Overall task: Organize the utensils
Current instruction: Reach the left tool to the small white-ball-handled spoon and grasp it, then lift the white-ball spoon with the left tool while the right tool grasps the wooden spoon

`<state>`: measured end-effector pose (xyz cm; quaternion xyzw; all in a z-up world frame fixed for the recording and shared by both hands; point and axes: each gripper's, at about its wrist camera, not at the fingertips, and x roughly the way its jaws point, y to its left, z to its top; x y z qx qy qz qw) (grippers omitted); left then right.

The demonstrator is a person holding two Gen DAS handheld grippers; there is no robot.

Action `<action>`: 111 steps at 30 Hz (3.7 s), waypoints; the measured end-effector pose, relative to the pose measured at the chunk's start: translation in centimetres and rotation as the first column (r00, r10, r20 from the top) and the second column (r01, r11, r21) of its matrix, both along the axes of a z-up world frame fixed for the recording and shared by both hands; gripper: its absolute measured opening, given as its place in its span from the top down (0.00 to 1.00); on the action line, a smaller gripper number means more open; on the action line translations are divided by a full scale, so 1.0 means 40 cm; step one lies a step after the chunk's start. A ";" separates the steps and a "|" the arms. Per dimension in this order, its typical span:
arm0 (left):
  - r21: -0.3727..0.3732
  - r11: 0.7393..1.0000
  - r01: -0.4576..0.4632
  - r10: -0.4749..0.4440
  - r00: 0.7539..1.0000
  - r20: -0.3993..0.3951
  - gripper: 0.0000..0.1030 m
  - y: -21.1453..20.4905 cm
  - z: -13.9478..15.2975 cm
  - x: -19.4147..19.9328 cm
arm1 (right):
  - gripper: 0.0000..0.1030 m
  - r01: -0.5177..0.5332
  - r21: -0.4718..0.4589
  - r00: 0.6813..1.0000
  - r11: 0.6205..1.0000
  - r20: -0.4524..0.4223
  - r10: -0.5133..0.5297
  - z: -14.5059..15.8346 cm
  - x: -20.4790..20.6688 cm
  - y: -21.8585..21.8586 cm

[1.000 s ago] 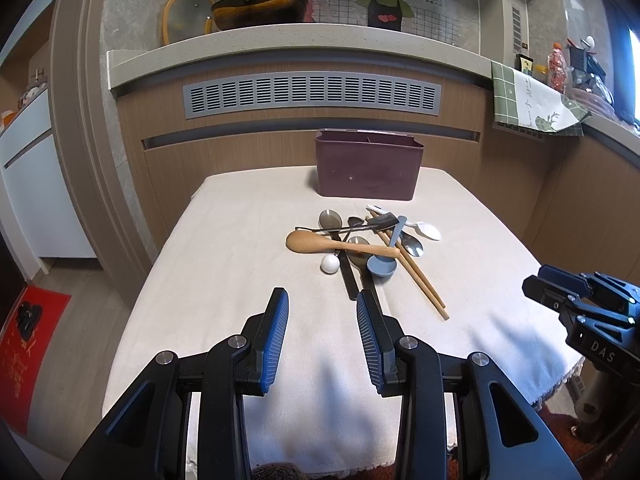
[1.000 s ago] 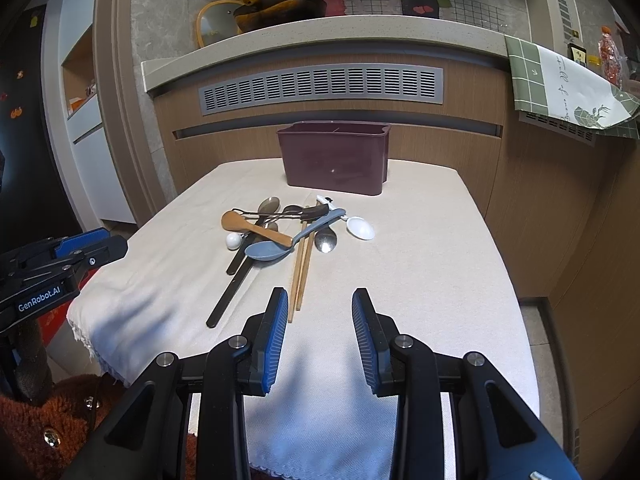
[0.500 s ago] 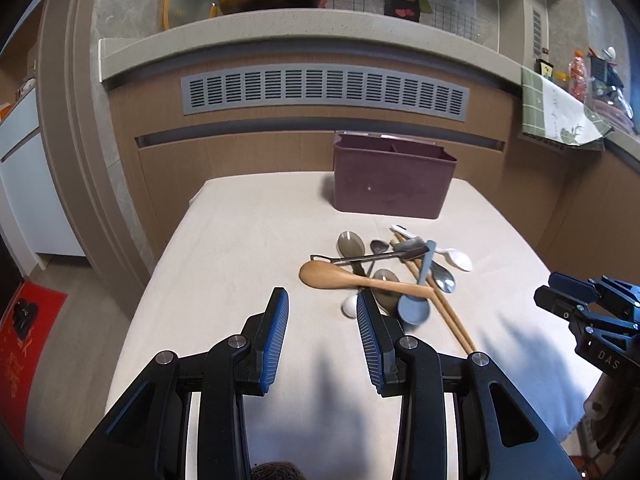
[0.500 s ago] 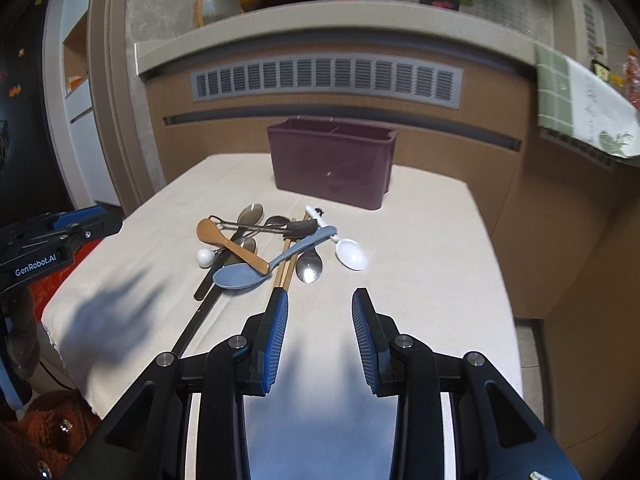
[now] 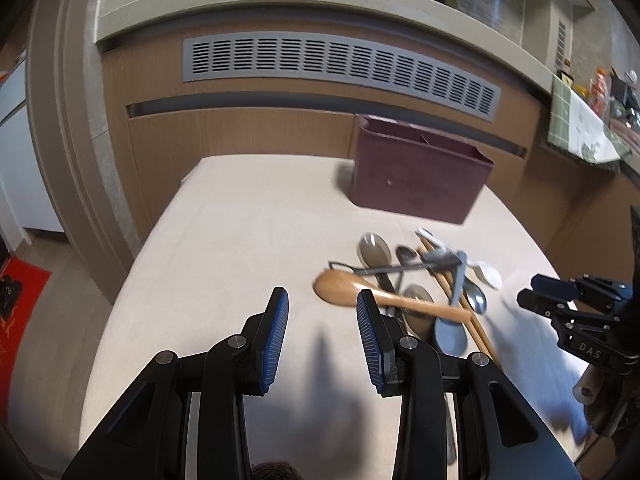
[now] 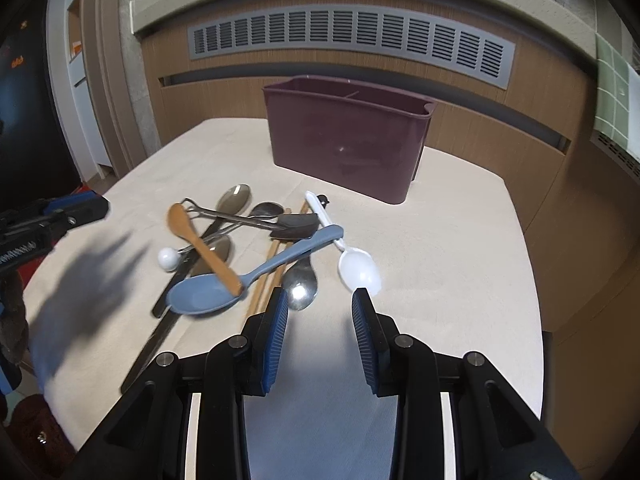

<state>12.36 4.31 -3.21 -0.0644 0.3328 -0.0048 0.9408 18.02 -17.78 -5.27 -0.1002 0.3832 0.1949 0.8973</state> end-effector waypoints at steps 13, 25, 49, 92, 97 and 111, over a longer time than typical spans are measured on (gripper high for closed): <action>0.063 0.997 0.049 -0.044 0.996 -0.081 0.60 -0.004 -0.058 0.067 | 0.70 -0.092 0.077 0.988 0.993 -0.121 0.101 -0.027 0.119 0.045; 0.025 0.979 0.202 -0.199 0.975 -0.094 0.60 -0.095 -0.096 0.047 | 0.71 -0.087 0.081 0.990 0.993 -0.103 0.096 -0.025 0.079 0.044; -0.029 0.983 0.181 -0.183 0.963 -0.197 0.78 -0.124 -0.132 0.139 | 0.71 0.044 0.145 0.995 0.988 -0.098 -0.030 -0.079 0.033 -0.079; -0.028 0.996 -0.080 0.081 0.997 0.013 0.78 0.210 0.043 -0.070 | 0.71 -0.610 -0.191 0.791 0.769 -0.085 0.606 -0.098 0.188 0.515; -0.037 0.996 -0.078 0.079 0.997 0.015 0.78 0.208 0.045 -0.067 | 0.71 -0.576 -0.170 0.817 0.800 -0.106 0.566 -0.106 0.198 0.488; 0.045 0.994 0.096 -0.100 0.990 0.104 0.78 0.000 0.155 -0.030 | 0.97 -0.214 0.150 0.976 0.965 0.074 0.205 0.105 0.113 0.002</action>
